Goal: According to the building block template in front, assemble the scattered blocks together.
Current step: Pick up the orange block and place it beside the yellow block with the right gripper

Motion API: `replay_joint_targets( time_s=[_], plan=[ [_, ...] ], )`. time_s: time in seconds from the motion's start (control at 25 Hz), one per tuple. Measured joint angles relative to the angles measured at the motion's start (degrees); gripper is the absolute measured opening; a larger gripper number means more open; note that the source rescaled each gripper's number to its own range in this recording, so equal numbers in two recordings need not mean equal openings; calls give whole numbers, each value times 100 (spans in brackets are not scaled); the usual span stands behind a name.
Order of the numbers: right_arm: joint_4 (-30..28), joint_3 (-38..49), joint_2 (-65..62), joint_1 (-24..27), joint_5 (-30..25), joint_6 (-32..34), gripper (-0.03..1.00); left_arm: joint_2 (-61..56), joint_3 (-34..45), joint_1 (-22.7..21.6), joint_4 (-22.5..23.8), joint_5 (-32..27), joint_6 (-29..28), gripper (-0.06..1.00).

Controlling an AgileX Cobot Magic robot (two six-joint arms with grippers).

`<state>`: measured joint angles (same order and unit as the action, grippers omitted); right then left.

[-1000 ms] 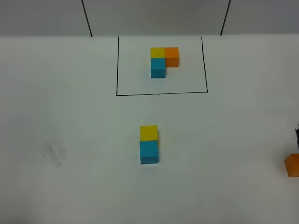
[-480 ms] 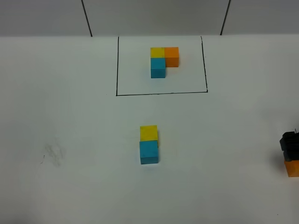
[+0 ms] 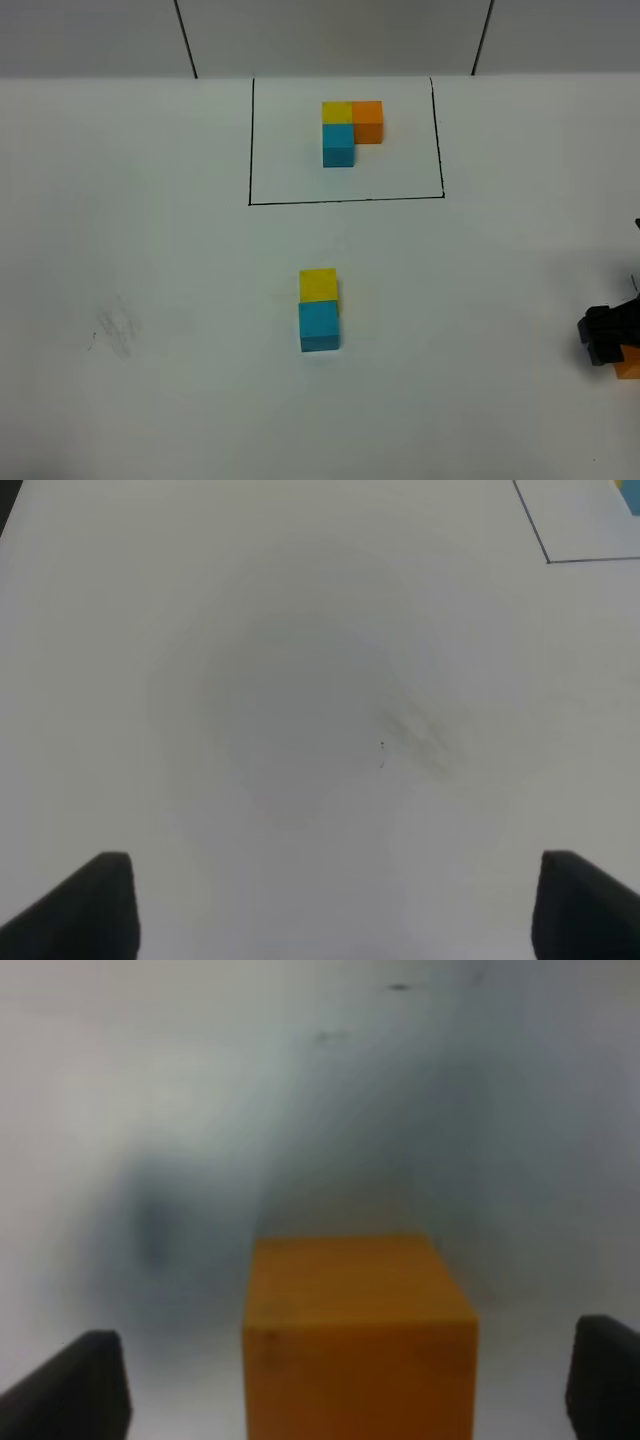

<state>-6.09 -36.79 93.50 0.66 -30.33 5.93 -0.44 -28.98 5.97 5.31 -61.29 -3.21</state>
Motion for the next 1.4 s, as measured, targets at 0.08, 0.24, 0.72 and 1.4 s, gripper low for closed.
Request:
replay_joint_targets(
  time_s=[0.08,0.24,0.72,1.4],
  plan=[
    [-6,0,122,0,21,0,67,0,0,0,0,0,0,68],
    [-56,0,200,0,60,-6,22,0,0,0,0,0,0,68],
    [21,-1271,144,-1284,-686,-2860,21,0,0,0,0,0,0,68],
    [312,-4074,2149,-3203,-1888,-5650,21,0,0,0,0,0,0,68]
  ],
)
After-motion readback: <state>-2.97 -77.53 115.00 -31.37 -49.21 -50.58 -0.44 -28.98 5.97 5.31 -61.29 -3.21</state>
